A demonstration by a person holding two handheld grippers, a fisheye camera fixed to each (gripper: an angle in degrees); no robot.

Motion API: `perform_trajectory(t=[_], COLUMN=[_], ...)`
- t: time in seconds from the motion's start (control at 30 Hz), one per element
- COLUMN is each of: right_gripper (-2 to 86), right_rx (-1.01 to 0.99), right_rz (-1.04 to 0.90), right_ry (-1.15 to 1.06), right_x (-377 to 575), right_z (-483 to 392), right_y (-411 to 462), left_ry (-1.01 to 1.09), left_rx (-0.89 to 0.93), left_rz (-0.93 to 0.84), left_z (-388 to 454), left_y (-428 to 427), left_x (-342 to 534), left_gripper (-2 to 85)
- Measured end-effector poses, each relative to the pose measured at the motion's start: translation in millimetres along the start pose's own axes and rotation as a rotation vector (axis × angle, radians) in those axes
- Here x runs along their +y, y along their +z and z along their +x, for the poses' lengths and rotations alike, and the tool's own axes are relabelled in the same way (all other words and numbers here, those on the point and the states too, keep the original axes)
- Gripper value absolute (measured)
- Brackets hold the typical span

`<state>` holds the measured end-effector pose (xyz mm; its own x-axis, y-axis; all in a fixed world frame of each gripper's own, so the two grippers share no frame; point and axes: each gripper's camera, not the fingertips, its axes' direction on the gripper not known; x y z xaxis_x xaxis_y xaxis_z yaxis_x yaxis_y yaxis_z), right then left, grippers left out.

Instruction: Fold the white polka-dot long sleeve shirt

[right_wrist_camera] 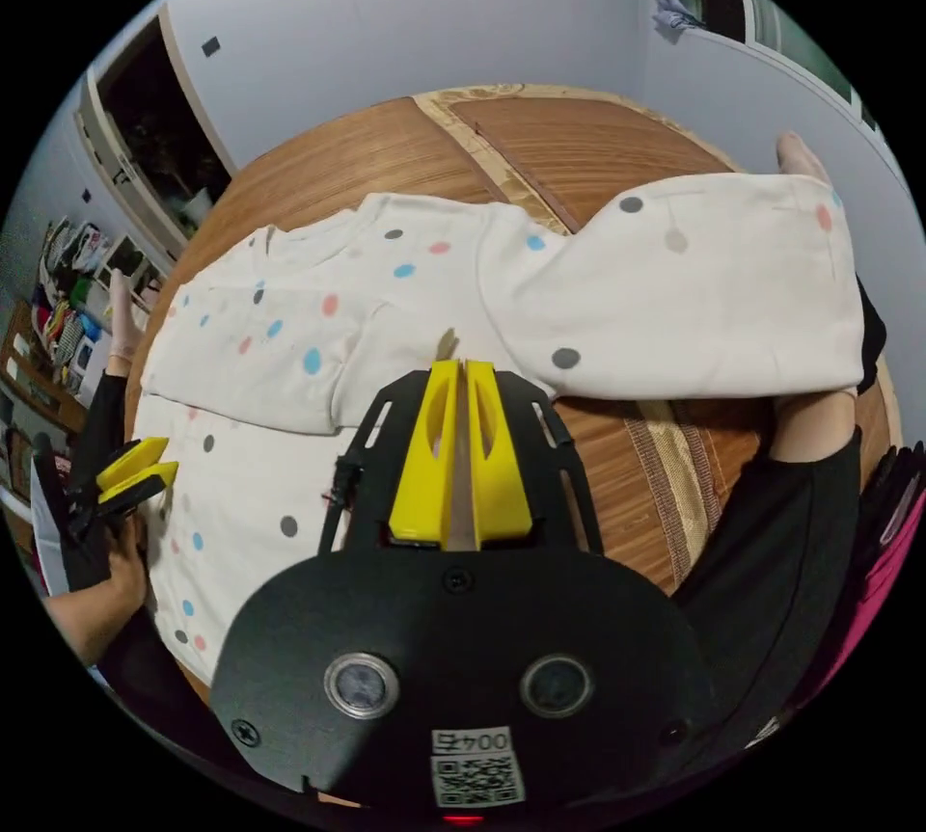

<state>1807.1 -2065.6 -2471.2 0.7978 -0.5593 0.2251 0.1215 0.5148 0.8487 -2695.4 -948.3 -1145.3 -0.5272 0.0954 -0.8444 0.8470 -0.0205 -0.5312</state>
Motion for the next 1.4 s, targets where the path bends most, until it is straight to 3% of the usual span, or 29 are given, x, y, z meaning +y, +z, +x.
perform_trajectory(t=[0.23,0.33,0.6,0.83,1.1,1.4], right_gripper=[5.7,7.8,12.5,12.4,13.4,14.0], right_rx=[-0.084,-0.153,-0.239,-0.345,-0.430,-0.453], right_rz=[0.142,-0.064,0.162,0.173,0.477,0.386], right_ry=[-0.113,-0.149,-0.040,0.050,0.462,0.823], right_x=[9.1,6.1,23.4,43.9,76.8,64.9], right_z=[16.6,29.8,107.0,167.4,345.7,512.1], right_y=[-34.2,-7.2,-69.5,-95.2,-186.3,-167.8], left_ry=[-0.014,-0.029,-0.031,-0.045,-0.129,-0.083], left_rx=[0.014,0.018,-0.012,0.012,0.048,-0.045], left_rz=[-0.004,-0.008,-0.013,-0.013,-0.005,-0.007], left_z=[-5.4,-8.7,-8.6,-16.1,-36.4,-21.4], left_y=[0.1,-0.1,0.7,0.2,1.5,2.3], left_x=[-1.1,-2.3,-4.9,-6.9,-7.1,-12.5], left_gripper=[10.2,9.7,8.8,8.3,3.8,1.5])
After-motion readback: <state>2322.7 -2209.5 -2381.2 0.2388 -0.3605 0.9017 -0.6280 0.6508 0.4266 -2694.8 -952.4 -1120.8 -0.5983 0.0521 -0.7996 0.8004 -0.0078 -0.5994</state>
